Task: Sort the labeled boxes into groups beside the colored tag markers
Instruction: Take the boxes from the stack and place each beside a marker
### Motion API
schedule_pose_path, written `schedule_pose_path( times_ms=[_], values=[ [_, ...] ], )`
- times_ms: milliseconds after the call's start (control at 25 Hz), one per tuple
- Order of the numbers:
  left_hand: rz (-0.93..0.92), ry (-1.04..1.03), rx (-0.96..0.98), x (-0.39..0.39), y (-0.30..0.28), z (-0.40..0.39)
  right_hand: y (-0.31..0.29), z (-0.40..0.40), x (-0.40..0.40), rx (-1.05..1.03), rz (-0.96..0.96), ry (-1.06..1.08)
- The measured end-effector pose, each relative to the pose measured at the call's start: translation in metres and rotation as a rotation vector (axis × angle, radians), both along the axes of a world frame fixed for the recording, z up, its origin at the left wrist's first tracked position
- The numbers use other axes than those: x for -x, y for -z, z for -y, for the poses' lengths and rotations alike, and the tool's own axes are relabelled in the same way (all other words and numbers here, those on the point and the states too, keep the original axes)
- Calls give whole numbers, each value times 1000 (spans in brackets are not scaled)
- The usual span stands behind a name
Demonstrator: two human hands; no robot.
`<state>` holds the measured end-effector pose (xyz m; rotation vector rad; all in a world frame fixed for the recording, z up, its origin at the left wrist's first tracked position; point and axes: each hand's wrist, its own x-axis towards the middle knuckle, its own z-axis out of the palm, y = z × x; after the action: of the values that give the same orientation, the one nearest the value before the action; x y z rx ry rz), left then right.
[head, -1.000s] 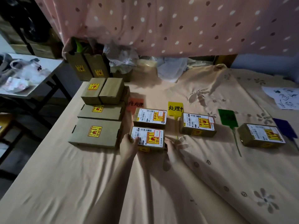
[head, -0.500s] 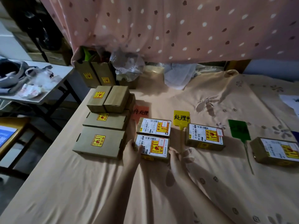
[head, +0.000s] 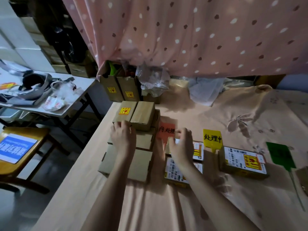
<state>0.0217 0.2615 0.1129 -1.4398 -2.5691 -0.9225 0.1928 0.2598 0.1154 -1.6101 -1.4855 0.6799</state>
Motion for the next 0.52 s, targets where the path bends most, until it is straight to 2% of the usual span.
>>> schedule_pose_path(
  times_ms=[200,520],
  values=[
    [-59,119,341,59,4,-67,-7,-67,86,167,316,-350],
    [-39,211,493,102,16,-124,2,-146,156,366,657,-349]
  ],
)
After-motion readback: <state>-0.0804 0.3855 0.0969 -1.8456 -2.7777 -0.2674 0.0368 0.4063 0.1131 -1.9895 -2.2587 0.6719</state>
